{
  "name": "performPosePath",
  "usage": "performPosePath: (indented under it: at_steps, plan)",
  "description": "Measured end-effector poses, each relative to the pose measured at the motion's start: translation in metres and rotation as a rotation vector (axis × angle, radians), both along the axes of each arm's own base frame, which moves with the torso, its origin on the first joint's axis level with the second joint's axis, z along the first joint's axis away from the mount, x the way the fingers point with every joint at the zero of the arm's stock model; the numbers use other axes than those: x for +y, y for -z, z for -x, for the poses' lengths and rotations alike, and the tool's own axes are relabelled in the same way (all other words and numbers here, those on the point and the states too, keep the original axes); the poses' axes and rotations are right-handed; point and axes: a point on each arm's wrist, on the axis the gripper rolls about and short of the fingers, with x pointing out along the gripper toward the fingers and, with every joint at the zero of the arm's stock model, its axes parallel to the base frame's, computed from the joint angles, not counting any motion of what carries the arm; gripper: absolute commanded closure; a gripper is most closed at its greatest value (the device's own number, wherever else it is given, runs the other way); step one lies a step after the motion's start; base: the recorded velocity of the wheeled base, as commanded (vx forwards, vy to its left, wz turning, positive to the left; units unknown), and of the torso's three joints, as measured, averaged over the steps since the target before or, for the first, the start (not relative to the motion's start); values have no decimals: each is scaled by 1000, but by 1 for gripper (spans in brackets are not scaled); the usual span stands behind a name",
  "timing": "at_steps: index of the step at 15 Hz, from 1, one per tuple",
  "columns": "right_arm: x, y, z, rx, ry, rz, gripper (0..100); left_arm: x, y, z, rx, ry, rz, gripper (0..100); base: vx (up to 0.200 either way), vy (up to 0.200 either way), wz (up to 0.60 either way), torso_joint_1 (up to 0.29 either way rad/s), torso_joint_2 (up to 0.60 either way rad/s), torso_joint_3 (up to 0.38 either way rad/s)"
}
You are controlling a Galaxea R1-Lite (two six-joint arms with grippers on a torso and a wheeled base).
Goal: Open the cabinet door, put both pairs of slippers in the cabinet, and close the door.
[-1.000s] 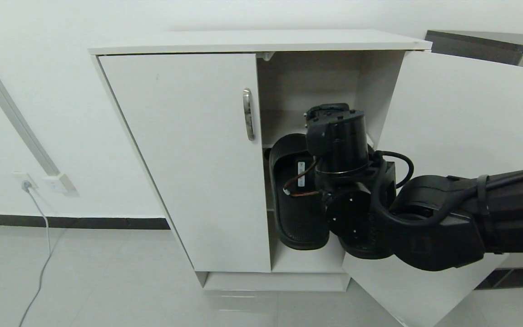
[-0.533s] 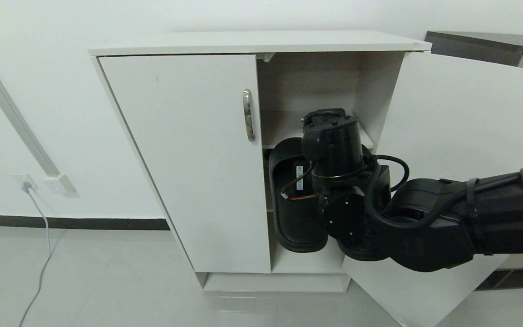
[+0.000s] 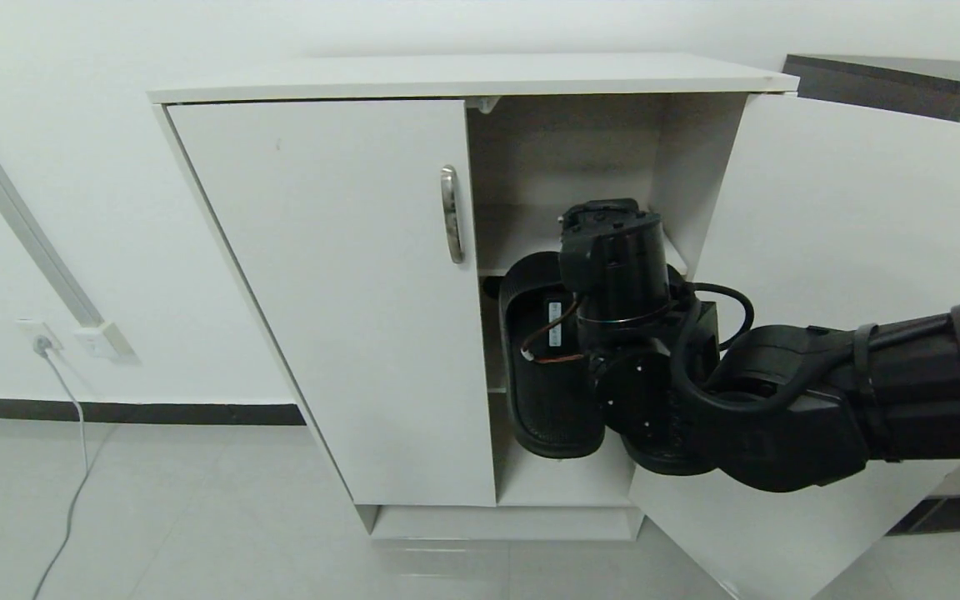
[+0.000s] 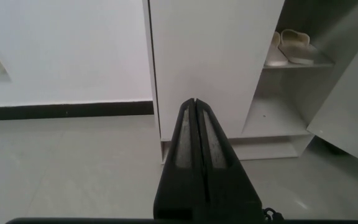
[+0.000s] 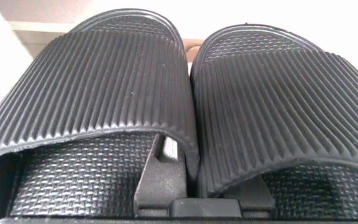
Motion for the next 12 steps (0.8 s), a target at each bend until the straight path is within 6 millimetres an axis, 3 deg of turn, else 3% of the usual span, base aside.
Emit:
performPosePath:
  at_steps: [11, 12]
  plan:
    - [-3, 0, -3, 1, 10, 1, 100, 0, 0, 0, 0, 0, 0, 100, 200, 0, 0, -1, 2, 3]
    - [-4, 0, -4, 0, 10, -1, 100, 0, 0, 0, 0, 0, 0, 100, 0, 0, 0, 0, 0, 0]
